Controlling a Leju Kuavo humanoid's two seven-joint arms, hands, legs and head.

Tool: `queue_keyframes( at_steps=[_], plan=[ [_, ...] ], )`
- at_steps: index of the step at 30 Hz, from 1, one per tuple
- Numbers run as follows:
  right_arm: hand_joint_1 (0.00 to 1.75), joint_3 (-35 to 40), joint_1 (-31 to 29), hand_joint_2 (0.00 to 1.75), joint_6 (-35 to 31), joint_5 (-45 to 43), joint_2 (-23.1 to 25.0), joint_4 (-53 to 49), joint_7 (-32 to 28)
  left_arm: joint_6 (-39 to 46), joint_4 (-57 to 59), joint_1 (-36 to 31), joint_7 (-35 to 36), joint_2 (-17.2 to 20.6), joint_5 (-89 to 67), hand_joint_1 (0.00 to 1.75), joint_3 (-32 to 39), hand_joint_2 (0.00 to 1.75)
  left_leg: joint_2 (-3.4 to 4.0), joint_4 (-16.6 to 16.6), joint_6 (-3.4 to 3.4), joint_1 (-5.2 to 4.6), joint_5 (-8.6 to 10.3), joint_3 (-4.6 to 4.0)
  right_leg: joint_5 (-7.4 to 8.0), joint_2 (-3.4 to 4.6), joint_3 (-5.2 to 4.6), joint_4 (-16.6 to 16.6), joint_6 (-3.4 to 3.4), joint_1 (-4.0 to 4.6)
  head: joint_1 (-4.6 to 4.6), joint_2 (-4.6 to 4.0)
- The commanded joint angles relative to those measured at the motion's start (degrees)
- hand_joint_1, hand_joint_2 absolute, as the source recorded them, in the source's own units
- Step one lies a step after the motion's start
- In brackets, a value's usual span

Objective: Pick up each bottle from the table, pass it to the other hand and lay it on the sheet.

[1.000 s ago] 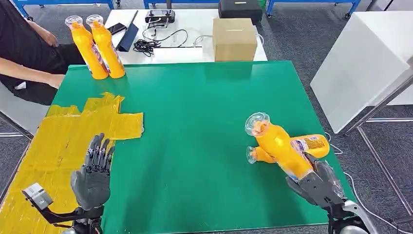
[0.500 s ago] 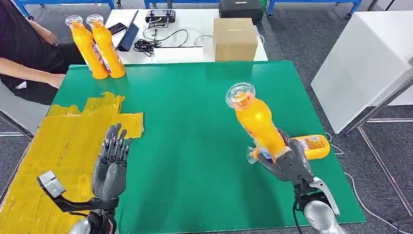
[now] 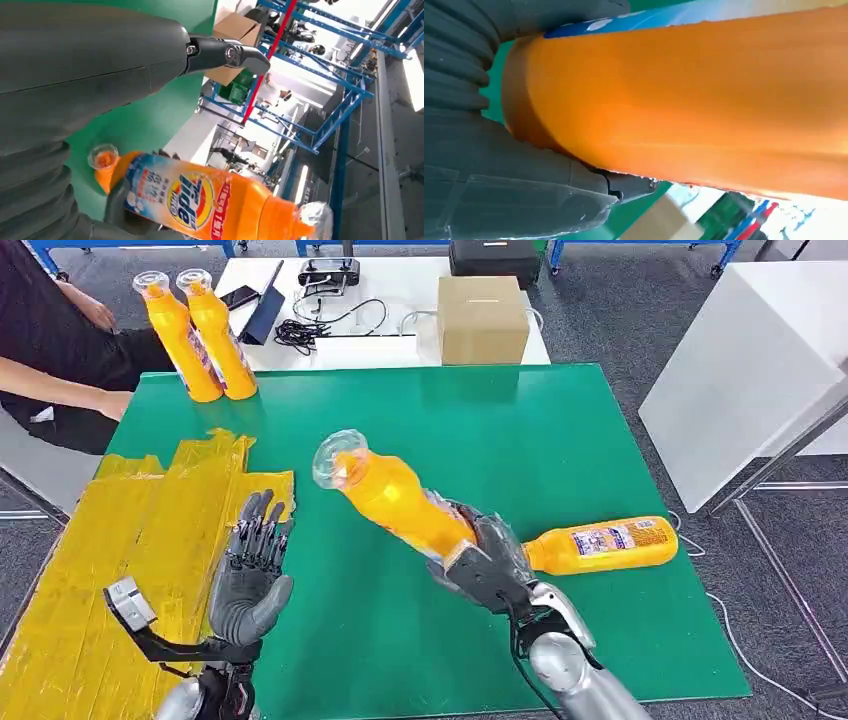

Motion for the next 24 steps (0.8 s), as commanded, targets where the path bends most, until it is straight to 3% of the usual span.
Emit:
queue_keyframes(
  at_steps=[1,13,24],
  plan=[
    [1.75,8.76,-8.14,1.75,0.64,0.06,2.43,8.63,0.92,-0.13,5.25,-2.9,0.42,0.45,0.26,0.0,-1.04,1.75,0.22,-0.06,-0.06,0.0,-0.02,0.13,0.04,0.19,0.08,-0.06,0.0,0.0,-0.02,0.0],
    [1.75,14.72,-12.57,1.75,2.16,-0.38,4.88,11.67,2.82,-0.44,6.42,-3.98,0.68,0.35,0.74,0.0,-1.48,1.75,0.17,-0.04,-0.12,0.04,-0.03,0.16,0.02,0.13,0.12,-0.07,-0.03,0.04,-0.04,0.0],
    [1.75,15.02,-12.72,1.75,2.16,-0.42,5.11,12.09,2.97,-0.46,6.46,-4.01,0.68,0.36,0.75,0.0,-1.49,1.75,0.06,-0.02,-0.06,0.01,0.0,0.06,0.02,0.03,0.06,-0.05,-0.01,0.01,-0.02,0.0]
  ],
)
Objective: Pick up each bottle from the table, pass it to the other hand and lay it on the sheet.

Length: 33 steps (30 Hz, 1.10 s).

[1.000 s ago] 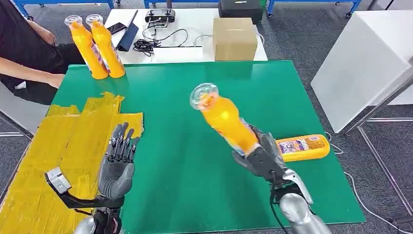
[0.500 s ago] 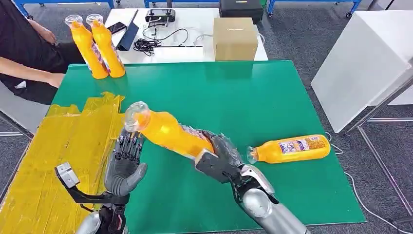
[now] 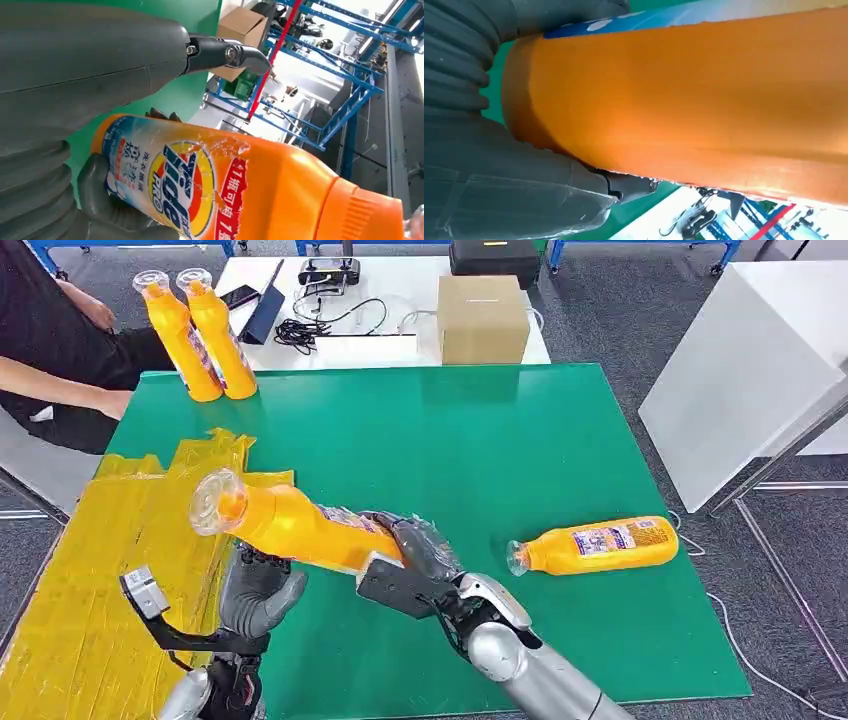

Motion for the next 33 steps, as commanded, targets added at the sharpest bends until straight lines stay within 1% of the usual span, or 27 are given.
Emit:
queue_keyframes(
  at_steps=[1,4,14,20,23,25,26,27,28,33],
  plan=[
    [1.75,2.38,-3.46,1.75,0.43,-0.21,-0.05,4.75,0.13,-0.11,3.57,-1.86,0.33,0.36,0.14,0.0,-0.66,1.75,0.06,-0.05,-0.09,0.03,0.0,0.17,0.01,0.02,0.17,-0.07,-0.01,0.03,0.0,0.0],
    [1.75,2.38,-3.46,1.75,0.43,-0.21,-0.05,4.75,0.13,-0.11,3.57,-1.86,0.33,0.36,0.14,0.0,-0.66,1.75,0.05,-0.03,-0.04,0.0,0.01,0.05,0.01,0.03,0.04,-0.03,0.0,0.0,-0.02,0.0],
    [1.75,3.11,-3.87,1.75,0.7,-0.44,0.01,5.26,0.34,-0.19,3.48,-1.83,0.34,0.37,0.29,0.0,-0.62,1.75,0.04,-0.03,-0.07,0.02,-0.01,0.12,0.0,0.01,0.12,-0.04,-0.01,0.02,0.0,0.0],
    [1.75,7.78,-3.59,1.75,2.88,-1.59,1.61,10.07,0.53,-0.84,3.93,-2.35,0.41,0.2,1.03,0.0,-0.69,1.75,0.08,-0.09,-0.08,0.03,0.01,0.18,0.03,0.04,0.17,-0.1,-0.02,0.03,0.0,0.0],
    [1.75,12.07,-2.98,1.75,4.58,-1.37,2.2,10.61,0.18,-0.59,4.69,-2.56,0.33,0.12,1.32,0.0,-0.19,1.75,0.06,-0.12,-0.1,0.04,0.0,0.22,0.01,0.03,0.21,-0.13,-0.03,0.04,-0.02,0.0],
    [1.75,15.65,-4.24,1.75,6.01,-1.36,2.22,11.43,-0.02,-0.41,5.39,-2.93,0.22,0.02,1.43,0.0,0.22,1.75,0.07,-0.09,-0.06,0.02,0.0,0.16,0.01,0.04,0.13,-0.09,-0.02,0.02,-0.02,0.0],
    [1.75,17.43,-5.04,1.75,7.71,-1.27,2.08,11.77,-0.16,-0.26,5.64,-3.16,0.09,-0.11,1.44,0.23,0.36,1.75,0.07,-0.07,-0.05,0.03,0.0,0.12,0.01,0.05,0.09,-0.07,-0.02,0.03,0.0,0.0],
    [1.75,17.93,-4.91,1.75,7.65,-1.27,2.41,12.1,-0.21,-0.21,6.02,-3.61,0.02,-0.38,1.43,1.47,0.32,1.75,0.08,-0.08,-0.07,0.02,0.0,0.15,0.01,0.05,0.12,-0.08,-0.02,0.02,0.0,0.0],
    [1.75,18.13,-5.07,1.75,7.57,-1.29,2.47,12.45,-0.14,-0.2,6.31,-3.85,-0.11,-0.49,1.4,1.75,0.33,1.75,0.09,-0.07,-0.05,0.02,0.0,0.11,0.02,0.06,0.08,-0.06,-0.02,0.02,-0.02,0.0],
    [1.75,18.27,-5.42,1.75,7.16,-1.69,2.1,12.76,-0.14,-0.39,6.3,-3.89,-0.36,-0.44,1.29,1.75,-0.03,1.75,-0.06,-0.08,-0.07,0.05,0.03,0.12,0.01,-0.1,0.13,-0.11,-0.01,0.04,0.0,0.0]
  ],
)
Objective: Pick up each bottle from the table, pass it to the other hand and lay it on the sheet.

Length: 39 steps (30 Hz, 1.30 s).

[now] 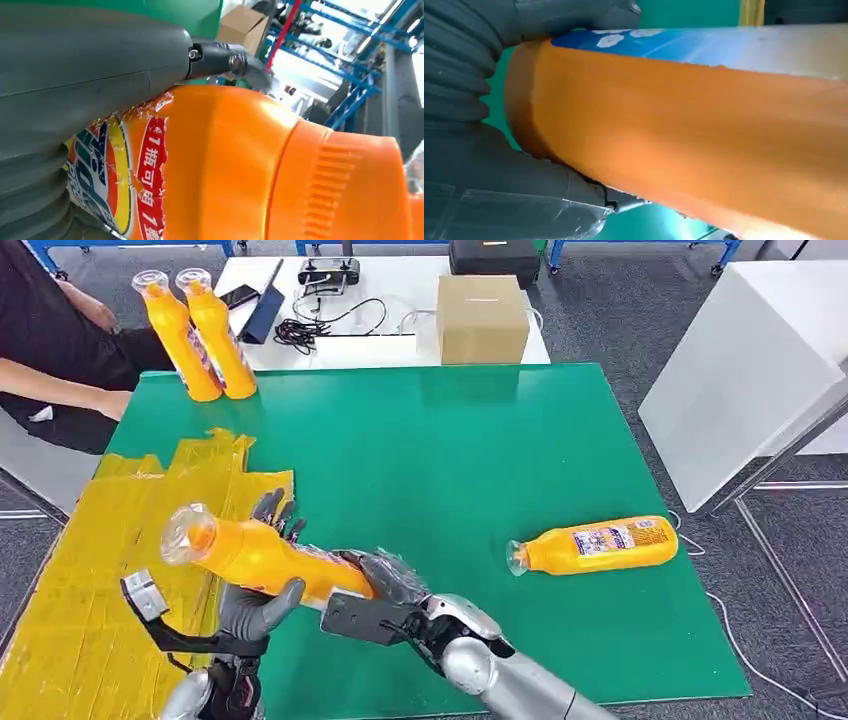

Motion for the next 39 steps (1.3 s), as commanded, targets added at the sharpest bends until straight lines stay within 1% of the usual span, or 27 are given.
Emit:
queue_keyframes(
  at_steps=[1,5,12,14,15,16,17,18,19,20,21,22,23,24,26,27,28,30,31,32,34,35,36,39],
  plan=[
    [1.75,8.2,-2.41,1.75,1.51,0.02,0.02,5.65,-0.76,0.31,4.64,-3.86,-0.03,-0.41,-0.02,1.75,-0.42,1.75,-0.08,-0.09,-0.09,0.05,0.03,0.19,0.01,-0.12,0.25,-0.13,-0.01,0.04,-0.02,0.0],
    [1.75,8.32,-2.62,1.75,1.41,-0.24,0.17,5.83,-0.77,0.06,4.78,-4.03,-0.19,-0.33,-0.24,1.75,-0.84,1.75,-0.05,-0.04,-0.04,0.02,0.02,0.06,0.0,-0.07,0.1,-0.07,-0.01,0.02,0.0,0.0],
    [1.75,8.52,-2.69,1.75,1.32,-0.32,0.07,6.18,-0.79,0.06,5.32,-4.24,-0.52,-0.14,-0.76,1.75,-0.92,1.75,-0.1,-0.05,-0.08,0.04,0.03,0.11,-0.01,-0.13,0.16,-0.08,-0.02,0.04,-0.02,0.0],
    [1.75,7.93,-1.99,1.75,-0.68,1.28,-0.56,5.45,-1.02,1.56,5.27,-4.26,-1.29,0.27,-2.82,1.75,-0.7,1.75,-0.08,-0.03,-0.06,0.04,0.03,0.04,0.01,-0.11,0.08,-0.07,-0.01,0.04,0.0,0.0],
    [0.44,6.53,-0.58,1.75,-3.65,3.04,-1.54,3.87,-1.74,3.44,5.0,-4.11,-2.17,0.88,-5.3,1.75,-0.06,1.75,-0.11,-0.05,-0.08,0.04,0.03,0.12,-0.01,-0.14,0.17,-0.09,-0.02,0.04,0.0,0.0],
    [0.0,4.82,1.14,1.75,-5.67,3.63,-2.63,1.97,-2.19,5.43,4.58,-3.89,-2.83,1.59,-7.81,1.75,0.71,1.75,-0.13,-0.07,-0.11,0.06,0.03,0.19,-0.01,-0.18,0.25,-0.12,-0.02,0.06,0.0,0.0],
    [0.0,2.58,3.31,0.0,-7.12,3.49,-4.03,-0.49,-2.46,7.5,4.09,-3.72,-3.49,2.57,-10.82,1.75,1.48,1.75,-0.14,-0.06,-0.05,0.03,0.04,0.07,-0.01,-0.17,0.13,-0.1,0.0,0.02,-0.02,0.0],
    [0.0,-0.37,6.29,0.0,-9.76,4.76,-6.3,-4.43,-2.87,11.2,3.43,-3.42,-4.43,3.87,-16.04,1.75,2.87,1.75,-0.25,-0.11,-0.07,0.05,0.04,0.16,-0.02,-0.29,0.26,-0.18,-0.01,0.05,0.0,0.0],
    [0.0,-2.29,8.46,0.0,-10.31,5.27,-7.93,-7.49,-3.16,12.01,2.83,-3.01,-4.46,4.37,-17.55,1.75,4.26,1.75,-0.27,-0.09,-0.06,0.05,0.05,0.11,-0.02,-0.3,0.21,-0.16,0.0,0.05,0.02,0.0],
    [0.0,-5.02,10.73,0.0,-11.52,5.21,-8.66,-10.21,-4.28,14.08,2.45,-2.92,-5.17,5.19,-21.77,1.75,5.22,1.75,-0.32,-0.09,-0.04,0.04,0.04,0.09,-0.04,-0.34,0.21,-0.15,0.0,0.03,-0.02,0.0],
    [0.0,-8.89,14.27,0.0,-13.52,5.37,-10.28,-14.81,-5.79,17.87,1.48,-2.44,-6.1,6.08,-27.53,1.75,6.7,1.75,-0.44,-0.13,-0.09,0.08,0.0,0.25,-0.1,-0.48,0.44,-0.25,0.0,0.07,0.02,0.0],
    [0.0,-11.16,16.4,0.0,-13.95,5.74,-11.55,-18.19,-6.25,20.03,0.75,-2.06,-6.35,6.8,-31.1,1.75,7.81,1.75,-0.33,-0.07,-0.05,0.03,-0.01,0.11,-0.08,-0.35,0.24,-0.14,0.0,0.03,-0.02,0.0],
    [0.0,-12.86,17.77,0.0,-13.13,6.14,-12.03,-20.18,-6.52,20.52,0.37,-1.79,-6.18,7.08,-33.14,1.75,8.79,1.75,-0.33,-0.03,-0.07,0.06,-0.05,0.13,-0.11,-0.35,0.28,-0.13,0.0,0.06,0.07,0.0],
    [0.0,-15.57,20.24,0.0,-13.71,7.58,-13.43,-23.28,-6.43,25.96,-0.2,-1.34,-5.52,8.21,-41.79,1.75,9.54,1.75,-0.28,0.0,-0.07,0.03,-0.04,0.05,-0.11,-0.31,0.17,-0.06,-0.01,0.03,-0.02,0.0],
    [0.0,-18.05,22.14,0.0,-12.48,8.12,-14.12,-25.28,-6.38,26.55,-0.75,-0.76,-5.06,8.74,-45.21,1.75,10.78,1.75,-0.27,0.02,-0.1,0.05,-0.07,0.03,-0.13,-0.31,0.15,-0.04,-0.02,0.05,0.0,0.0],
    [0.0,-20.05,23.63,0.0,-12.96,7.5,-13.71,-27.16,-7.47,29.76,-1.04,-0.71,-3.04,9.61,-52.47,1.75,10.79,1.75,-0.26,0.01,-0.08,0.02,-0.04,-0.02,-0.1,-0.28,0.08,-0.04,-0.01,0.02,-0.02,0.0],
    [0.0,-20.86,24.31,0.0,-13.08,7.56,-13.85,-28.03,-7.5,31.65,-1.21,-0.6,-2.57,10.17,-56.01,1.75,10.98,1.75,-0.25,0.02,-0.08,0.01,-0.05,0.0,-0.11,-0.26,0.09,-0.02,-0.01,0.01,0.02,0.0],
    [0.0,-21.41,24.68,0.0,-12.86,7.3,-14.1,-29.55,-7.24,31.66,-2.16,-0.52,-2.0,10.38,-56.35,1.75,11.09,1.75,-0.16,0.01,-0.05,-0.01,-0.01,-0.12,-0.05,-0.15,-0.07,-0.01,-0.01,-0.01,0.0,0.0],
    [0.0,-21.41,24.68,0.0,-12.86,7.3,-14.1,-29.55,-7.24,31.66,-2.16,-0.52,-2.0,10.38,-56.35,1.75,11.09,1.75,-0.18,0.05,-0.1,0.04,-0.09,0.03,-0.12,-0.19,0.12,-0.01,-0.02,0.04,0.04,0.0],
    [0.0,-21.59,24.69,0.0,-12.83,7.42,-13.75,-29.67,-6.99,32.69,-2.15,-0.5,-0.61,10.65,-59.47,1.75,10.85,1.75,-0.13,0.02,-0.05,0.0,-0.02,-0.13,-0.04,-0.12,-0.07,0.01,-0.01,0.0,0.0,0.0],
    [0.0,-24.46,28.83,0.0,-13.95,8.34,-15.14,-31.32,-8.17,36.89,-0.75,1.42,2.5,12.62,-70.97,1.75,11.17,1.75,-0.09,-0.01,-0.07,0.02,-0.05,-0.01,-0.06,-0.13,0.05,-0.04,-0.02,0.02,0.0,0.0],
    [0.0,-25.55,30.24,0.0,-14.04,8.54,-15.78,-31.92,-8.64,37.61,-0.16,2.16,3.24,13.36,-73.7,1.75,11.48,1.75,-0.11,-0.05,-0.06,0.01,-0.02,-0.01,-0.05,-0.14,0.04,-0.08,-0.02,0.01,0.0,0.0],
    [0.0,-27.03,31.31,0.0,-13.47,8.16,-15.95,-32.36,-9.74,39.14,1.51,2.8,5.9,14.67,-81.6,1.75,11.66,1.75,-0.14,-0.07,-0.09,0.02,-0.05,0.11,-0.09,-0.19,0.18,-0.11,-0.02,0.02,0.0,0.0],
    [0.0,-27.98,31.29,0.0,-11.87,7.96,-15.44,-32.31,-10.25,38.5,4.46,2.6,7.72,16.25,-86.28,1.75,10.88,1.75,-0.06,-0.07,-0.05,-0.03,-0.03,0.02,-0.05,-0.05,0.03,-0.06,-0.02,-0.03,-0.02,0.0]
  ],
)
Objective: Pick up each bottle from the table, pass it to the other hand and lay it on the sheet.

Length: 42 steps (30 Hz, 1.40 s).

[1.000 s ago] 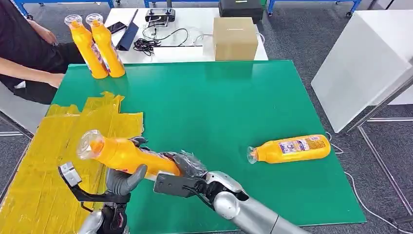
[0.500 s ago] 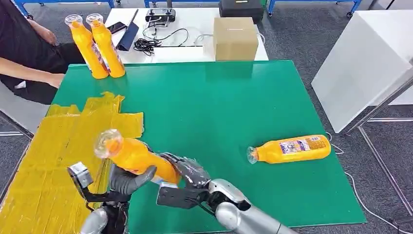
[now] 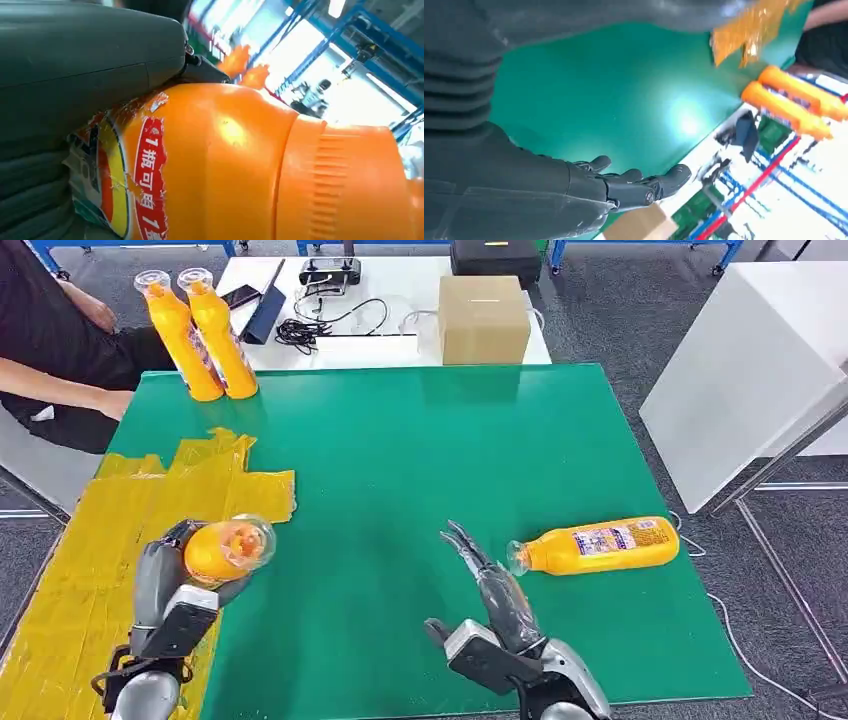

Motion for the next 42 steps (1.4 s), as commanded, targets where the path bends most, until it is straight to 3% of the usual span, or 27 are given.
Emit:
queue_keyframes(
  at_steps=[1,8,13,14,15,27,32,33,37,42],
  plan=[
    [0.0,-7.52,5.53,0.0,2.19,-0.04,-2.34,-4.61,-2.05,2.32,7.37,1.18,6.21,6.37,-17.73,1.75,0.52,1.75,0.08,-0.1,-0.07,-0.01,-0.05,0.19,-0.05,0.03,0.17,-0.08,-0.02,-0.01,-0.02,0.0],
    [0.0,-7.21,4.96,0.0,2.42,0.18,-1.75,-4.14,-1.87,2.35,8.0,0.69,6.27,6.23,-17.77,1.75,0.17,1.75,0.04,-0.05,-0.06,0.02,0.01,0.08,-0.01,-0.03,0.06,-0.05,-0.01,0.01,0.0,0.0],
    [0.0,-6.74,3.81,0.0,3.71,0.57,-1.04,-3.28,-1.36,-2.13,12.1,0.08,8.72,8.39,-21.43,1.75,-2.31,1.75,0.08,-0.09,-0.06,0.01,-0.01,0.14,-0.01,0.02,0.11,-0.07,-0.01,0.0,0.0,0.0],
    [0.0,-6.69,3.56,0.0,4.0,0.48,-1.01,-3.19,-1.31,-2.72,13.01,-0.06,9.18,8.91,-22.67,1.75,-2.92,0.0,0.09,-0.11,-0.05,-0.01,0.01,0.14,0.0,0.02,0.11,-0.07,-0.01,-0.02,-0.02,0.0],
    [0.0,-6.81,3.38,0.0,4.23,0.44,-0.87,-3.07,-1.19,-2.94,14.17,-0.25,11.07,8.88,-24.57,0.0,-3.02,0.0,0.09,-0.09,-0.05,0.0,0.01,0.09,0.01,0.02,0.07,-0.06,-0.01,-0.01,0.0,0.0],
    [0.0,-7.33,3.89,0.0,4.86,0.61,-0.88,-3.07,-0.86,-0.12,13.76,0.42,12.55,7.83,-25.27,0.0,-2.69,0.0,0.08,-0.05,-0.05,0.03,0.01,0.04,0.01,0.02,0.03,-0.05,-0.01,0.03,0.0,0.0],
    [0.0,-9.93,8.51,0.0,1.89,3.4,-4.69,-6.32,0.24,5.96,10.34,3.29,11.61,5.5,-23.09,0.0,1.54,0.0,0.06,-0.05,-0.04,0.01,-0.02,0.07,-0.02,0.0,0.07,-0.06,0.0,0.01,-0.02,0.0],
    [0.0,-10.87,9.96,1.75,0.95,3.68,-5.6,-7.19,0.6,7.55,9.64,3.94,11.53,4.64,-22.86,0.0,2.86,0.0,0.08,-0.06,-0.09,0.05,-0.09,0.25,-0.07,0.0,0.27,-0.12,0.0,0.04,-0.02,0.0],
    [0.0,-17.49,19.03,1.75,-4.95,7.35,-10.33,-12.35,4.56,12.59,2.35,6.59,0.74,-1.55,-3.5,0.0,9.02,0.0,-0.15,0.01,-0.01,0.0,-0.09,0.08,-0.12,-0.21,0.17,-0.07,0.05,-0.01,-0.02,0.0],
    [0.0,-18.68,20.73,1.75,-5.3,7.04,-10.96,-13.53,4.36,12.02,1.87,6.64,-0.22,-2.24,-3.21,0.0,10.1,0.0,-0.1,0.04,-0.04,-0.02,-0.14,0.09,-0.12,-0.12,0.15,-0.07,0.04,-0.03,0.0,0.0]
  ],
)
